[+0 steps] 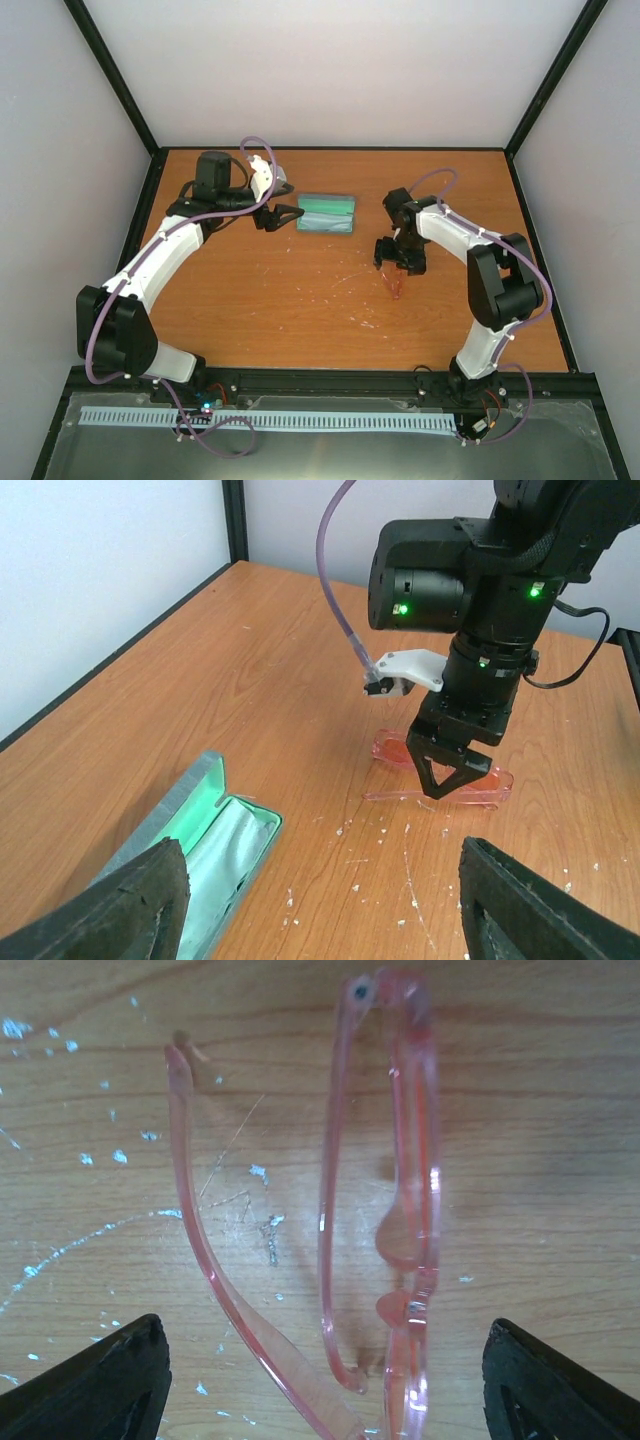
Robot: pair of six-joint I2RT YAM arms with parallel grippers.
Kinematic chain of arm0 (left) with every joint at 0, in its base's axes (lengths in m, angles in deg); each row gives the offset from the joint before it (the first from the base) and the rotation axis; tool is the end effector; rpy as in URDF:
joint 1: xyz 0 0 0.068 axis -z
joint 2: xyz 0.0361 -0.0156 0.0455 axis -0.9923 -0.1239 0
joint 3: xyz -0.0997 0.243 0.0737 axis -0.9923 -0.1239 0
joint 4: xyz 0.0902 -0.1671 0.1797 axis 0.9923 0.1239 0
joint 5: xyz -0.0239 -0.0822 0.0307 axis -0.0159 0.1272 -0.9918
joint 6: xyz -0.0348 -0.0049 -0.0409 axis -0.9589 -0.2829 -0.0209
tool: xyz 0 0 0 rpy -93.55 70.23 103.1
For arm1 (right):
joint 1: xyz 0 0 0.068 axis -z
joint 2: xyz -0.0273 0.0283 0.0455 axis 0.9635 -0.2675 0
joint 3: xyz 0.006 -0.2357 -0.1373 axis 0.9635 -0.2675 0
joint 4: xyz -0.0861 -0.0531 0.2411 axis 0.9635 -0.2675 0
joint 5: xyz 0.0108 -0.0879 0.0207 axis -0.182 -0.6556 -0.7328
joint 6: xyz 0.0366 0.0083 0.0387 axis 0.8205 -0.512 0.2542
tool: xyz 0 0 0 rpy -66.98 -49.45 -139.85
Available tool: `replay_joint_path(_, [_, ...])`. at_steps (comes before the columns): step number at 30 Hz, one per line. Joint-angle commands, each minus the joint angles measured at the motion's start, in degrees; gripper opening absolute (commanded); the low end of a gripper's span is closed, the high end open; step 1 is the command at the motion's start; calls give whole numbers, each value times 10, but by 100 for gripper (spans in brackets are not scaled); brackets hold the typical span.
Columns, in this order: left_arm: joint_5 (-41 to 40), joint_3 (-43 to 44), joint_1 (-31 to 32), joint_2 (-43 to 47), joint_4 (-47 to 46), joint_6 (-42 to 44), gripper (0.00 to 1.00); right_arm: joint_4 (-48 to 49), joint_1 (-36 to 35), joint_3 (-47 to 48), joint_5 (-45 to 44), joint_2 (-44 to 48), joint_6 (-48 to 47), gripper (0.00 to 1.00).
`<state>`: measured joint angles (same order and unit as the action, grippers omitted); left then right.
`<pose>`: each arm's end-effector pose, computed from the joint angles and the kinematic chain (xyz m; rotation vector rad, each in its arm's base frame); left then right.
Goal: Organize the sunglasses
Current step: Pick up the sunglasses from the center of the board.
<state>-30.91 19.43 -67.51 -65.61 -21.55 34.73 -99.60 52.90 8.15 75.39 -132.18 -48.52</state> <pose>0.2984 -0.1103 0.3201 1.1041 1.6864 -0.8374 0.2938 0.1210 0.1902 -0.2357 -3.1236 -0.2221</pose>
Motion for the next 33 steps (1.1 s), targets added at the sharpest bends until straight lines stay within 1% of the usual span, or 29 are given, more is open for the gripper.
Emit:
replay_joint_path(1, [1,-1,-4,13,-16,13,74,-11,-16,13,5,-17,-10,83])
replay_joint_path(10, [1,-5,-4,15,-16,11,74,-12,-23,11,4,-25,-15,82])
replay_joint_path(21, [-6,-1,-4,14,-9,19,73,-13,-29,17,-22,-60,-19,73])
replay_joint_path(25, [-6,0,-4,14,-8,19,73,-13,-29,22,-38,-62,-18,65])
replay_joint_path(30, [-6,1,-4,12,-9,20,73,-15,-29,40,-53,-72,-25,63])
replay_joint_path(32, [-6,2,-4,11,-9,20,73,-19,-29,47,-52,-79,-29,55])
replay_joint_path(33, [-6,3,-4,10,-9,20,73,-20,-29,50,-49,-81,-31,50])
